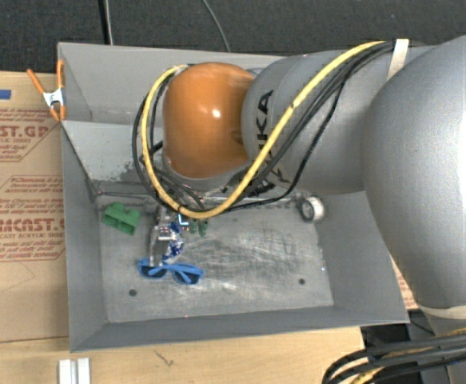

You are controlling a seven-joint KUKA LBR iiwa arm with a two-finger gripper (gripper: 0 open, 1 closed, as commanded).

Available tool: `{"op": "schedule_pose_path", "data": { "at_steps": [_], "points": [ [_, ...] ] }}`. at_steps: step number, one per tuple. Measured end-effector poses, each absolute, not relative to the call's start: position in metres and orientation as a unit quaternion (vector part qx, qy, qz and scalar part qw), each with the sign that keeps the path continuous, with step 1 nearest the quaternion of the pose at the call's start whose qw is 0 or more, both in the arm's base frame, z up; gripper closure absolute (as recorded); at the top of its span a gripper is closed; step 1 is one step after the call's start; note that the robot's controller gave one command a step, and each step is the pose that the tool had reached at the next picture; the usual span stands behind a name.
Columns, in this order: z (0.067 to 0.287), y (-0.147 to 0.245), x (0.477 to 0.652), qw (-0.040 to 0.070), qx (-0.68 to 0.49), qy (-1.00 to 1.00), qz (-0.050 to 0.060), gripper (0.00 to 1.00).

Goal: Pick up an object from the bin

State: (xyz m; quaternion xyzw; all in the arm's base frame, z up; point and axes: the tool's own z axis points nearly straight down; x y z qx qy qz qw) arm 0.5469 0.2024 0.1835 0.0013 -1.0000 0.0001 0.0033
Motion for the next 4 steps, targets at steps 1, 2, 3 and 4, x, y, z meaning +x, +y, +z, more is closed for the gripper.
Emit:
{"op": "schedule_pose_path", "data": {
  "at_steps": [1, 2, 3, 4],
  "points": [
    [0.077, 0.153, 0.564, -0.011, 0.191, -0.982, -0.004, 0.00],
    [0.101, 0.159, 0.589, -0.003, 0.344, -0.939, -0.001, 0.00],
    [0.122, 0.119, 0.507, 0.001, 0.396, -0.918, -0.001, 0.00],
    [0.071, 0.150, 0.552, -0.001, 0.412, -0.911, -0.001, 0.00]
  ]
}}
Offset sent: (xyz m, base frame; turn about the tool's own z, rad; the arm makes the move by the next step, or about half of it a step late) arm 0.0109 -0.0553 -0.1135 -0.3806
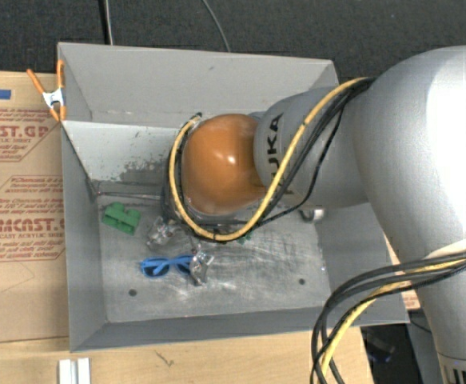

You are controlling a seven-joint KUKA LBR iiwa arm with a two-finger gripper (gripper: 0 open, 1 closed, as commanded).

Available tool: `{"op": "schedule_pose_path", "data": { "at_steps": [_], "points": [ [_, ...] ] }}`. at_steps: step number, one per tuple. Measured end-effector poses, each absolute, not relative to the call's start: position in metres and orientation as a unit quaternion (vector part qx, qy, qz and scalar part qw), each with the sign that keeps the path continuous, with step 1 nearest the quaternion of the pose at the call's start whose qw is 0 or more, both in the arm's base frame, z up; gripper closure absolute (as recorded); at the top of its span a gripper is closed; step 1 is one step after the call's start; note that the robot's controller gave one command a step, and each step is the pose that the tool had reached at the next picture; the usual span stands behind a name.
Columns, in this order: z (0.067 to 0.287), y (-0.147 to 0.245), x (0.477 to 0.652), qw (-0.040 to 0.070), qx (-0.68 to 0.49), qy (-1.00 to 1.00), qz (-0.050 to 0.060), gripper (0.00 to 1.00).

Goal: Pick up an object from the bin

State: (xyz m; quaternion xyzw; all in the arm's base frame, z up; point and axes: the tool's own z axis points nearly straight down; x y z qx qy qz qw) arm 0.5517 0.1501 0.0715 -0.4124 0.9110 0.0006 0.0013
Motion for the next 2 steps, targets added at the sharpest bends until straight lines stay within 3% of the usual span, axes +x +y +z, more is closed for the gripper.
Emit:
{"op": "schedule_pose_path", "data": {
  "at_steps": [1, 2],
  "points": [
    [0.0725, 0.1681, 0.5837, 0.001, -0.463, 0.887, 0.000, 0.00],
    [0.0756, 0.1691, 0.5855, 0.005, -0.462, 0.887, 0.001, 1.00]
  ]
}}
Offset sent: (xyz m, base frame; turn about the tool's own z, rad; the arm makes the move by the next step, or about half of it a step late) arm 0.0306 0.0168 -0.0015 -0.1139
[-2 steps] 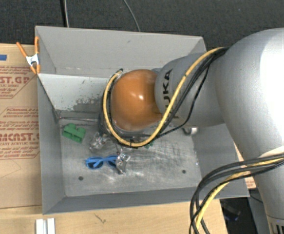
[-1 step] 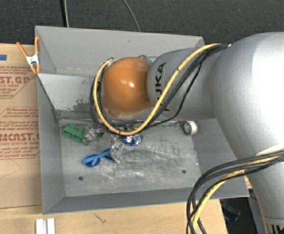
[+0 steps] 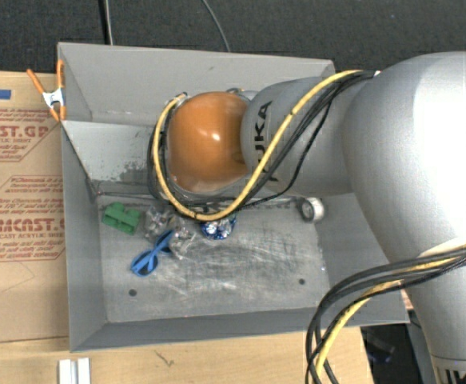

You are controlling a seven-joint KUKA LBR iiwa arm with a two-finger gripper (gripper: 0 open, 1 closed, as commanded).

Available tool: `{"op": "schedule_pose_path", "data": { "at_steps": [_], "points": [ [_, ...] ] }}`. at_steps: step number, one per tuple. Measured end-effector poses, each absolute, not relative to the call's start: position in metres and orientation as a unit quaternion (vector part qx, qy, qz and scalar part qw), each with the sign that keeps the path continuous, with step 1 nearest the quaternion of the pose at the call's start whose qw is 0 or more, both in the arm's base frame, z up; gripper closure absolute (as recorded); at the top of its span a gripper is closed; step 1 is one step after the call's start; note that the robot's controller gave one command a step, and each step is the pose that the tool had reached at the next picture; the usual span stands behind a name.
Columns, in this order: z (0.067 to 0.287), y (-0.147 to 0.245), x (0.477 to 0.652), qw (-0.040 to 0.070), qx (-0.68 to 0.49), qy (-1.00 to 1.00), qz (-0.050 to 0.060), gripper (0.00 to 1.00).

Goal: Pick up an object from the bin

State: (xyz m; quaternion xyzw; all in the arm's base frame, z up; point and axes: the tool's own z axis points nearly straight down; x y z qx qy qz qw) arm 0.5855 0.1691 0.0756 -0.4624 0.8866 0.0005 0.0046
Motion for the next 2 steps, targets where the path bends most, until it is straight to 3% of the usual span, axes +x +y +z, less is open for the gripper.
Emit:
{"op": "schedule_pose_path", "data": {
  "at_steps": [2],
  "points": [
    [0.132, 0.172, 0.587, 0.003, -0.462, 0.887, 0.000, 1.00]
  ]
}}
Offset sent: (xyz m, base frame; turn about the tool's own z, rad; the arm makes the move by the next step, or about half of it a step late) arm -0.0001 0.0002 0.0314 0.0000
